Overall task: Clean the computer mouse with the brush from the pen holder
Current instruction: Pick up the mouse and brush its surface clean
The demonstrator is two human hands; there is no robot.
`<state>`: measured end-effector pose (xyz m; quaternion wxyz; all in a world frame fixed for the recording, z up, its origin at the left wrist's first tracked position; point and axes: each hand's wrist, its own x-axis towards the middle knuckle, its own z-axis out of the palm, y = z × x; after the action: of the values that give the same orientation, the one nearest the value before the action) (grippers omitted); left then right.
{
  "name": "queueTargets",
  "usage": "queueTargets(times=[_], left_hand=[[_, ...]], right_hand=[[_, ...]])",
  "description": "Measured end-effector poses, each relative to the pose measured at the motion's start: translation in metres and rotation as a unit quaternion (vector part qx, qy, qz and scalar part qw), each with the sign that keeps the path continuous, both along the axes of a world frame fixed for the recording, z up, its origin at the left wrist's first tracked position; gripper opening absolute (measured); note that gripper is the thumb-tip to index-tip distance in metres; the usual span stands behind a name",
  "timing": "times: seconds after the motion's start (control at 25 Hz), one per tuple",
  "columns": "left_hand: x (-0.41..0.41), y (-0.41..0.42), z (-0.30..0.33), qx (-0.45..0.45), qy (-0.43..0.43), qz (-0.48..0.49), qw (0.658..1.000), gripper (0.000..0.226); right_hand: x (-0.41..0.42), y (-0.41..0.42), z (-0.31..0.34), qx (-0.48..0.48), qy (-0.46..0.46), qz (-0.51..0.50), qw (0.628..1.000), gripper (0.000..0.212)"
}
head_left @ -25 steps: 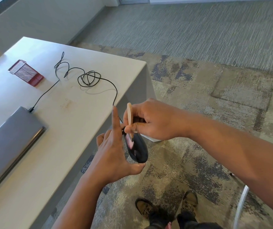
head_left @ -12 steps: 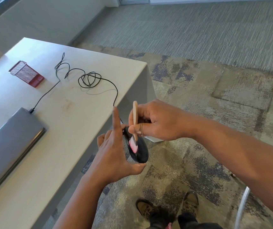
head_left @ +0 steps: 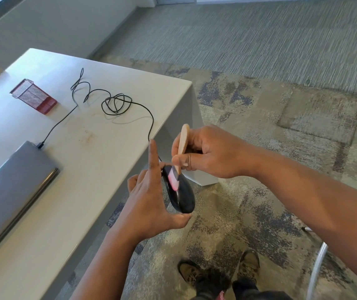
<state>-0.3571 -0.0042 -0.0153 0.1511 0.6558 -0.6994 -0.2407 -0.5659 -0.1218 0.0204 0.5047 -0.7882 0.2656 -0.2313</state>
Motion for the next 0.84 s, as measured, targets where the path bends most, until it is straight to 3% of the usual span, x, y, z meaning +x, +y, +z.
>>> queueTargets(times=[0.08,0.4,0.64,0.84], left_hand=[[0.001,0.0,-0.001,-0.009,-0.006,-0.003,1.0,0.169],[0.006,0.001,-0.001,-0.048,0.038,0.005,0.998,0.166],[0.009,0.002,-0.001,-0.055,0.07,0.021,0.996,0.168],[0.011,0.001,-0.004,-0.068,0.082,0.027,0.994,0.17]], right_hand=[[-0.001,-0.001,-0.001,-0.015,0.004,-0.015,1.0,0.009],[-0.006,0.016,-0.007,0.037,0.001,0.095,0.995,0.008],[-0.022,0.013,-0.014,0.139,-0.029,0.152,0.978,0.014],[-0.037,0.006,-0.022,0.193,-0.071,0.135,0.969,0.014]])
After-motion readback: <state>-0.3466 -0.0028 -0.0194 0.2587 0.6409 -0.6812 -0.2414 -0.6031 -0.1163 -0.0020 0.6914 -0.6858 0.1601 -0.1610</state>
